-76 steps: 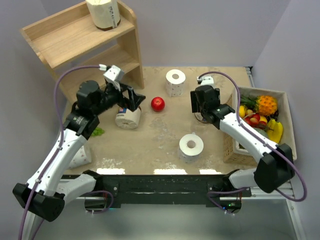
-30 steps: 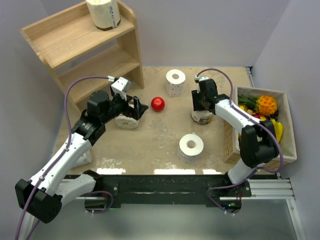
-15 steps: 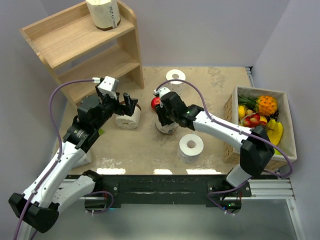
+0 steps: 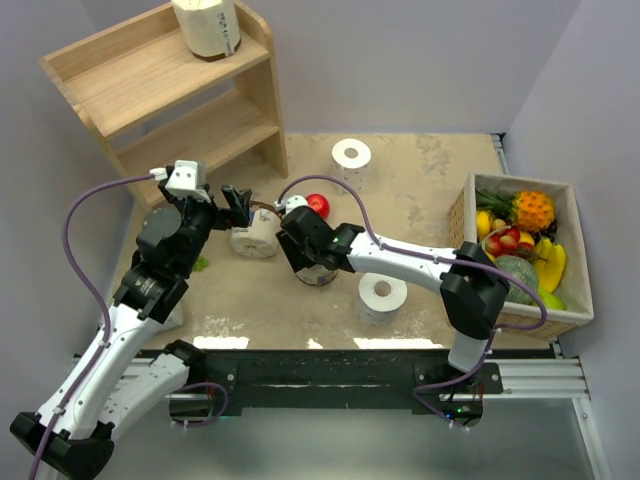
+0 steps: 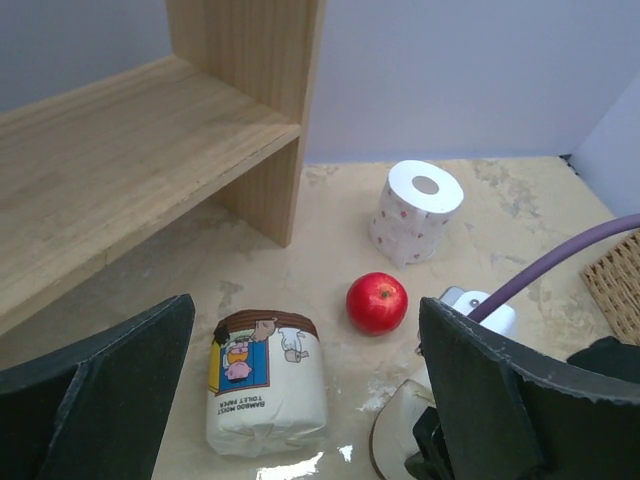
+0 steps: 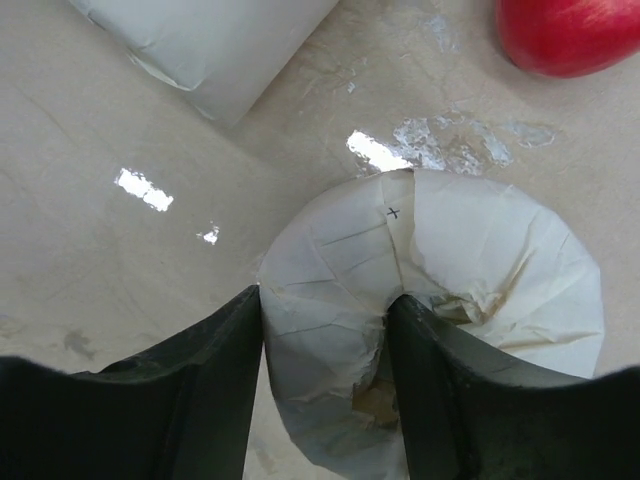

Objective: Place and organize the paper towels onto the shelf

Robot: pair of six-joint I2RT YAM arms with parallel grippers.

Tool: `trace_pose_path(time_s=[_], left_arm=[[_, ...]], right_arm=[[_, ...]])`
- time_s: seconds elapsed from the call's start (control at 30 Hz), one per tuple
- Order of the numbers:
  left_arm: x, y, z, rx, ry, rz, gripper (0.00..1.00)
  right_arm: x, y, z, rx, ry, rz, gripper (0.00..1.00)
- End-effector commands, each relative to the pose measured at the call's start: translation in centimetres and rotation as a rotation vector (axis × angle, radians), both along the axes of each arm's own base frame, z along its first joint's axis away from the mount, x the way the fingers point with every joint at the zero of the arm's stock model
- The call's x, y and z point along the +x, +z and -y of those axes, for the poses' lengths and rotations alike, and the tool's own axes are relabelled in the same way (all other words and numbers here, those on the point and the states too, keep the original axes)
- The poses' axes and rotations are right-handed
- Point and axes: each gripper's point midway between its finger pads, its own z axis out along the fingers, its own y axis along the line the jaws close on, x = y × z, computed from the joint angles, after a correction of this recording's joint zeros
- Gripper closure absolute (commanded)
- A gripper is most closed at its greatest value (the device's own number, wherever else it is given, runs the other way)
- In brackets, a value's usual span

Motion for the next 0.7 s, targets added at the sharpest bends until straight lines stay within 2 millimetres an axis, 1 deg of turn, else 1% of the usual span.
trace_pose_path(time_s=[0.0, 0.1, 0.13, 0.17, 0.2, 0.23, 0.27, 0.3, 0.33, 0.37, 0.4, 0.43, 0.47, 0.5, 0.53, 0.57, 0.6, 0.63, 0.67], left_arm=[[0.6, 0.7, -1.6, -0.031, 0.098, 0.010, 0.00], [0.6, 0.5, -1.4, -0.024, 0.092, -0.001, 0.00], [0.8, 0.4, -1.6, -0.011, 0.102, -0.010, 0.00], [0.9, 0.3, -1.7, -0.002, 0.113, -0.019, 0.00], [1.0, 0.2, -2.0, 0.004, 0.130, -0.027, 0.00], [1.3, -0.1, -2.1, 0.026, 0.144, -0.047, 0.00], [1.4, -0.3, -2.1, 0.044, 0.148, -0.056, 0.00], [1.5, -0.4, -2.1, 0.057, 0.149, -0.062, 0.00], [1.8, -0.6, -1.9, 0.080, 0.143, -0.074, 0.00], [1.8, -0.7, -1.2, 0.091, 0.123, -0.079, 0.00], [2.1, -1.6, -0.7, 0.119, 0.116, -0.110, 0.00], [2.2, -1.4, -0.3, 0.136, 0.108, -0.112, 0.00], [2.0, -1.6, 0.9, 0.159, 0.078, -0.121, 0.01], [2.3, -2.6, 1.4, 0.195, 0.080, -0.154, 0.01], [1.9, -2.4, 2.7, 0.224, 0.042, -0.151, 0.02], [1.8, -2.7, 3.5, 0.244, 0.023, -0.157, 0.02], [2.0, -3.4, 4.2, 0.278, 0.014, -0.180, 0.02], [1.5, -3.8, 5.7, 0.307, -0.028, -0.184, 0.02], [1.3, -4.2, 6.4, 0.331, -0.044, -0.195, 0.02]], right_arm=[[0.7, 4.0, -0.8, 0.087, -0.041, 0.049, 0.39], [-0.5, 6.2, -1.6, 0.163, 0.024, 0.033, 0.33], [-0.8, 6.8, -1.5, 0.177, 0.036, 0.032, 0.29], [-1.2, 8.1, -1.5, 0.212, 0.054, 0.037, 0.25], [-1.4, 8.8, -1.4, 0.227, 0.058, 0.046, 0.22], [-1.7, 8.7, -0.9, 0.227, 0.057, 0.047, 0.17], [-1.8, 9.2, -0.7, 0.237, 0.058, 0.058, 0.16], [-1.9, 10.6, 0.0, 0.260, 0.048, 0.086, 0.14], [-2.2, 10.6, 0.6, 0.255, 0.043, 0.088, 0.12], [-2.4, 11.1, 1.0, 0.259, 0.039, 0.096, 0.11], [-2.5, 12.4, 1.8, 0.274, 0.027, 0.125, 0.11], [-2.7, 12.4, 2.6, 0.268, 0.016, 0.132, 0.11], [-2.8, 12.9, 3.2, 0.273, 0.006, 0.146, 0.11], [-3.2, 13.8, 4.4, 0.284, -0.009, 0.171, 0.11], [-3.3, 14.3, 5.1, 0.293, -0.024, 0.190, 0.11], [-3.4, 14.6, 5.8, 0.296, -0.036, 0.204, 0.11], [-3.8, 15.8, 7.4, 0.320, -0.067, 0.241, 0.11], [-3.8, 16.2, 8.1, 0.329, -0.082, 0.259, 0.11], [-4.1, 16.8, 9.0, 0.345, -0.098, 0.280, 0.11]])
